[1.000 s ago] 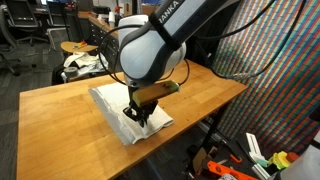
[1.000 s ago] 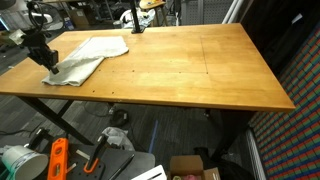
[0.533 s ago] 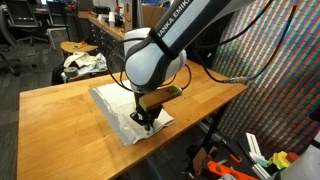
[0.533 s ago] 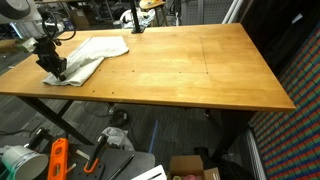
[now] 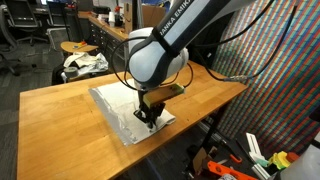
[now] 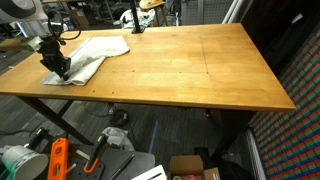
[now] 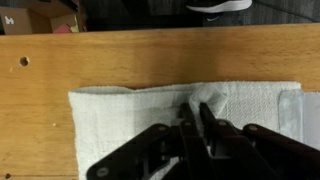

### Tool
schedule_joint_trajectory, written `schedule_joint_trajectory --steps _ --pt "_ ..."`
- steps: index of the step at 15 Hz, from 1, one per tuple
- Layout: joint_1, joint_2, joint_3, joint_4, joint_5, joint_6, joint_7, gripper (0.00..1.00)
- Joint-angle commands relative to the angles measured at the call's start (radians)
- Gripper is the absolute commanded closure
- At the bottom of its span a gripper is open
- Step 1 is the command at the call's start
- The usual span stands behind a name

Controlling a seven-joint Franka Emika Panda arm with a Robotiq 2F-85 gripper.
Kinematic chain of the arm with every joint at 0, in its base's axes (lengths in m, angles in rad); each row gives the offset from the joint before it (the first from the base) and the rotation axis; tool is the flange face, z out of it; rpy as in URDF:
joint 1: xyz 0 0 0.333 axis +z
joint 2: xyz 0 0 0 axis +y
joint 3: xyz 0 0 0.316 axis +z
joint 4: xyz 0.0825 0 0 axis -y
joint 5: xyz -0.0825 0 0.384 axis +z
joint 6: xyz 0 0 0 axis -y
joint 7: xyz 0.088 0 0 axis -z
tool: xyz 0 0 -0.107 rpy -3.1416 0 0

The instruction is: Fold the towel on the table

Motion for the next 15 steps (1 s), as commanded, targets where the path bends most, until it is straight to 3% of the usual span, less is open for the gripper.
schedule_joint_trajectory --steps 1,15 --pt "-0.012 -0.005 -0.004 0.006 0.011 -0.023 -0.040 0.87" --pt "0.048 -0.104 0.063 -0.020 -0.019 -0.053 0.022 0.83"
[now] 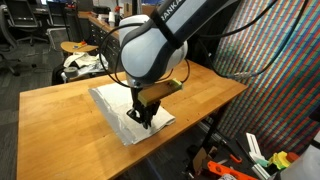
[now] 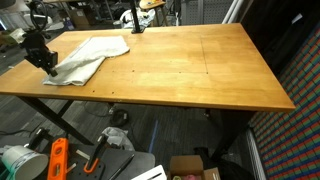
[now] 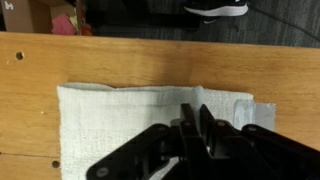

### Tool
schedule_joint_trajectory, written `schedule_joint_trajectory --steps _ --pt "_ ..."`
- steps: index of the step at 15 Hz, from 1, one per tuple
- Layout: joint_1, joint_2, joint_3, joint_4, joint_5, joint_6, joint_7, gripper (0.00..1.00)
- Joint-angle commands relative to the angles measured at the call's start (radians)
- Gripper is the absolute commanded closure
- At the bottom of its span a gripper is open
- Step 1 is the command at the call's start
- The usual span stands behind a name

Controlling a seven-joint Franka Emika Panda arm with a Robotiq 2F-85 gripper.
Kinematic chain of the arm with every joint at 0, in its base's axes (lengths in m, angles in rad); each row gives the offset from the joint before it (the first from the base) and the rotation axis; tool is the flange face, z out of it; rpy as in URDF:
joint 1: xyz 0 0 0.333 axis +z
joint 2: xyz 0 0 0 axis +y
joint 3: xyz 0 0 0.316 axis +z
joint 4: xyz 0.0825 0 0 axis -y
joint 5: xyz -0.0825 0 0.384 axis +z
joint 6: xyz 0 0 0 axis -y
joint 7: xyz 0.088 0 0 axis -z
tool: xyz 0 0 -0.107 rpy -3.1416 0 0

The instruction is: Fold the towel on the table

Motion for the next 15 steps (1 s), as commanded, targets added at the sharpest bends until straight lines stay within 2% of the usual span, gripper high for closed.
schedule_joint_trajectory --steps 1,6,10,11,12,13,15 --pt "0.025 -0.027 0.018 -0.012 -0.026 -0.010 0.042 0.80" --pt "0.053 -0.008 0.039 0.002 -0.033 -0.011 0.068 0.82" --pt "0.058 0.008 0.059 0.006 0.011 0.029 0.024 0.82" --pt "0.057 0.013 0.065 0.012 0.027 0.020 0.012 0.73" --pt "0.057 0.013 0.068 0.014 0.037 0.023 0.011 0.57" --pt "0.054 0.001 0.071 0.017 0.051 0.015 0.004 0.55" --pt "0.046 -0.029 0.071 0.028 0.082 -0.002 -0.007 0.41"
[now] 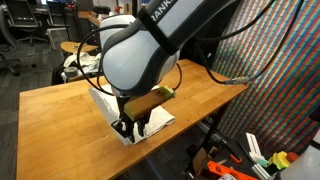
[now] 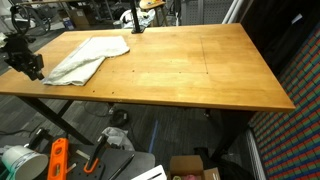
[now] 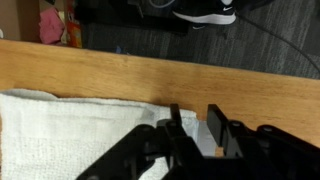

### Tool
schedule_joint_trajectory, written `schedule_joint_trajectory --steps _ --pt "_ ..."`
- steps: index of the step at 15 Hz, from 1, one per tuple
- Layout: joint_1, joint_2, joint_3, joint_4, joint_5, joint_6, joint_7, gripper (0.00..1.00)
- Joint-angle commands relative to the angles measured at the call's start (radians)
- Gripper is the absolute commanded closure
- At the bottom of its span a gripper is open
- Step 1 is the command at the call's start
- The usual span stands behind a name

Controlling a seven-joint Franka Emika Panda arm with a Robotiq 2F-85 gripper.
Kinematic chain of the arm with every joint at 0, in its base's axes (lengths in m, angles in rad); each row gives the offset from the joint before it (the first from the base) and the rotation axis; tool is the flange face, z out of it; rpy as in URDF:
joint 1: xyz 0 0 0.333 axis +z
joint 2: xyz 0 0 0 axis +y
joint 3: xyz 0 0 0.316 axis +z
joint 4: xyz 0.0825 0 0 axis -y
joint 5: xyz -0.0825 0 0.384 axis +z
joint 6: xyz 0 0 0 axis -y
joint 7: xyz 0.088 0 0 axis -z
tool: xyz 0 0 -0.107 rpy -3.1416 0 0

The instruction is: Fold the towel on the table

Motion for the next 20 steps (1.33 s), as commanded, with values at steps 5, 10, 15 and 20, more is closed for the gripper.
schedule_joint_trajectory --steps 5,10,15,20 --pt "-0.061 -0.069 -0.049 0.137 0.073 -0.087 -0.043 0.03" --pt "-0.136 0.046 -0.118 0.324 0.120 -0.185 -0.069 0.00" --pt "-0.202 0.233 -0.170 0.546 0.202 -0.290 -0.077 0.00" --pt "-0.283 0.384 -0.216 0.746 0.268 -0.417 -0.086 0.00"
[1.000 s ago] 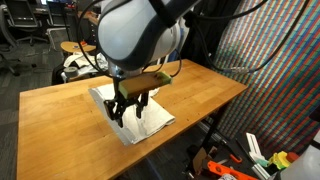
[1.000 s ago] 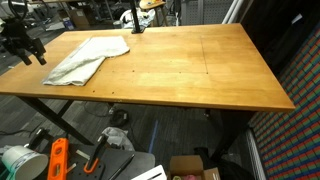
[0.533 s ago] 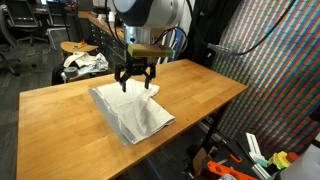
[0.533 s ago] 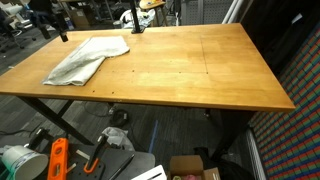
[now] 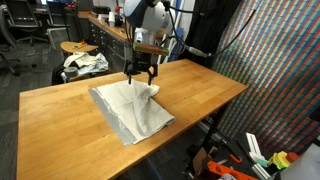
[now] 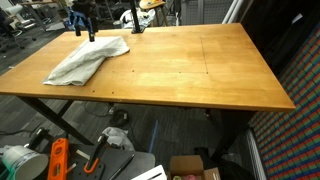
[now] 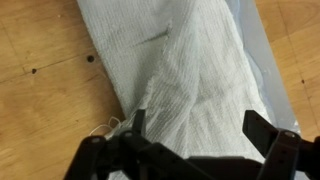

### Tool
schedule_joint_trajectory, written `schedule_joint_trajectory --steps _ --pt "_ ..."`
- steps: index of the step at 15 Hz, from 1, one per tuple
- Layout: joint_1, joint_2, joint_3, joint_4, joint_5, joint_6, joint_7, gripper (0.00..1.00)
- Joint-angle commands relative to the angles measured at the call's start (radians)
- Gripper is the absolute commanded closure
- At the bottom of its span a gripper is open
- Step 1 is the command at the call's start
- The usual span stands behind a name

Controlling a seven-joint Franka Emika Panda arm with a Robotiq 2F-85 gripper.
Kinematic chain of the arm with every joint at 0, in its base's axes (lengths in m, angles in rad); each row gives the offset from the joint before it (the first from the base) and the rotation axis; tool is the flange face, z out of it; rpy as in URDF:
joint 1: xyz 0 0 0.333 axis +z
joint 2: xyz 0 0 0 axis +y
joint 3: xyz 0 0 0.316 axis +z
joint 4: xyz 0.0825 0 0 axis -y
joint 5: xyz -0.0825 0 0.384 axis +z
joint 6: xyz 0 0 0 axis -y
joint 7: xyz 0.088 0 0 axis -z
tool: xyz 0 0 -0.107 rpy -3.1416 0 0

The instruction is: Fold the towel on the table

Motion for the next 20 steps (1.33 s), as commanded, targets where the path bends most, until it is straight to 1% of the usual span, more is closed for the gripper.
schedule_joint_trajectory --steps 1,4,8,9,12,14,17,20 --pt "-0.053 0.116 -0.033 0.181 0.046 -0.118 -0.022 0.00" --pt "-0.101 0.159 -0.058 0.226 0.061 -0.131 -0.034 0.00" --pt "-0.149 0.192 -0.073 0.234 0.073 -0.111 -0.059 0.00" --pt "-0.156 0.197 -0.074 0.227 0.079 -0.087 -0.064 0.00" --pt "-0.178 0.221 -0.075 0.234 0.092 -0.100 -0.076 0.00" --pt "-0.189 0.231 -0.071 0.231 0.115 -0.082 -0.082 0.00" --pt "-0.201 0.245 -0.062 0.216 0.183 -0.006 -0.093 0.00" --pt "-0.205 0.268 -0.062 0.226 0.209 0.020 -0.092 0.00"
